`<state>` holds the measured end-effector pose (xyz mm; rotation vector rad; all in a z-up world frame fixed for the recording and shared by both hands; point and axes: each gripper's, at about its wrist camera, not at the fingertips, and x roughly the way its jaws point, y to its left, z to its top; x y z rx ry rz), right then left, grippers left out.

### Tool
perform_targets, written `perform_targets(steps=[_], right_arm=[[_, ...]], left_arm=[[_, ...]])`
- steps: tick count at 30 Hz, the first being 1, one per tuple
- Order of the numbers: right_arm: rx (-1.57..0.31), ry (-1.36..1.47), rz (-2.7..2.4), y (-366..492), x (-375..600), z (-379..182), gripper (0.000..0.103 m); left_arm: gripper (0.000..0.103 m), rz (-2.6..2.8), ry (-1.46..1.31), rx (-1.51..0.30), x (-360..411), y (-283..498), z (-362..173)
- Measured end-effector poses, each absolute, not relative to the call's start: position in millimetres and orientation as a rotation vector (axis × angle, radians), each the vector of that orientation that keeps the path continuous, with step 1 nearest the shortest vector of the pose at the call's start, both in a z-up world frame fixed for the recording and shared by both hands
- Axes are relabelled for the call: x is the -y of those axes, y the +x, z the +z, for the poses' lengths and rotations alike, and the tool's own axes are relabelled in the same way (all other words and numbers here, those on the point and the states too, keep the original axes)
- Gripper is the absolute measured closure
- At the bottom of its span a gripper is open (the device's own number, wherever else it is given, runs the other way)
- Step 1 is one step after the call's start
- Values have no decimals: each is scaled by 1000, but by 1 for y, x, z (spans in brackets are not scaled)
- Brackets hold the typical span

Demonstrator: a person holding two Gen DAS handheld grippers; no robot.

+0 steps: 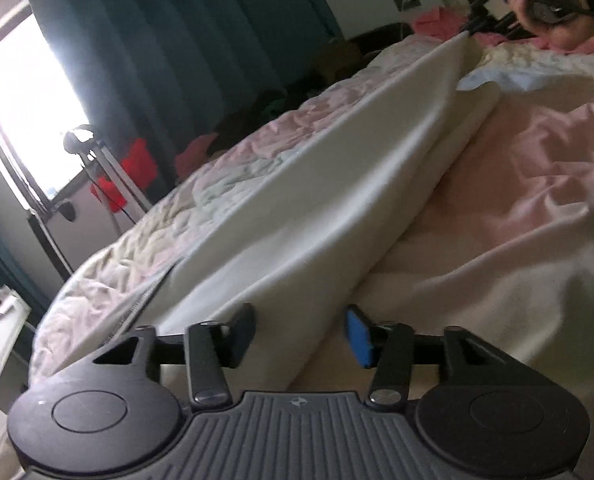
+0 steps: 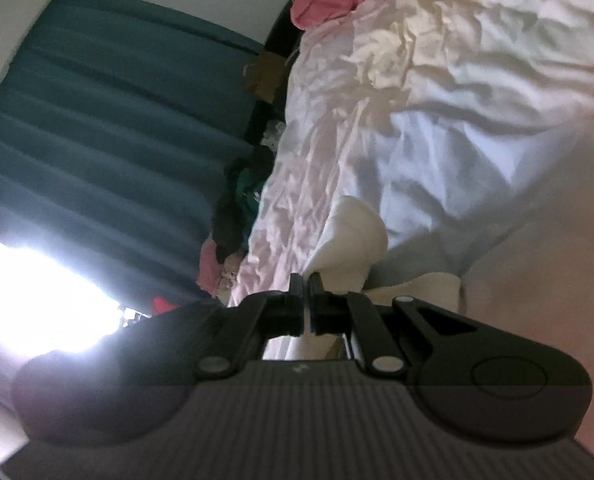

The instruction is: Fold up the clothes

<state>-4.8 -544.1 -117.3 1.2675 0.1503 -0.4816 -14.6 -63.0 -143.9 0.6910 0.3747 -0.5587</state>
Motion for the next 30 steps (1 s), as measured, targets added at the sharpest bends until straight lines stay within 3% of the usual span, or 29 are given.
perform_targets(steps=[1, 3, 7, 12, 15, 16, 17, 19, 24, 30], right_arm=[[-174, 1264, -494, -6, 544, -119, 98], [-219, 1268, -516, -9, 544, -123, 97], [-326, 1326, -560, -14, 547, -137, 97], [-447, 1365, -621, -17, 546, -147, 95], [-467, 1434, -565, -20, 547, -155, 92], [-479, 1463, -541, -21, 547, -159, 84], [-486, 1492, -523, -22, 548, -164, 67], [-498, 1550, -487, -22, 549, -174, 48], [-499, 1534, -392, -8, 552, -182, 49], [-505, 1460, -335, 13, 557, -189, 48]], left_arm=[[82, -552, 665, -380, 60, -11, -142], [97, -554, 582, -393, 50, -6, -133], [100, -564, 459, -395, 27, -9, -110], [99, -606, 386, -459, 12, -11, -101], [91, -607, 355, -511, 12, -4, -102], [87, -602, 341, -532, 12, -1, -103], [85, -597, 329, -549, 12, 2, -104], [78, -586, 318, -565, 12, 6, -106], [67, -573, 289, -583, 10, 10, -108], [66, -553, 229, -601, 8, 16, -108]])
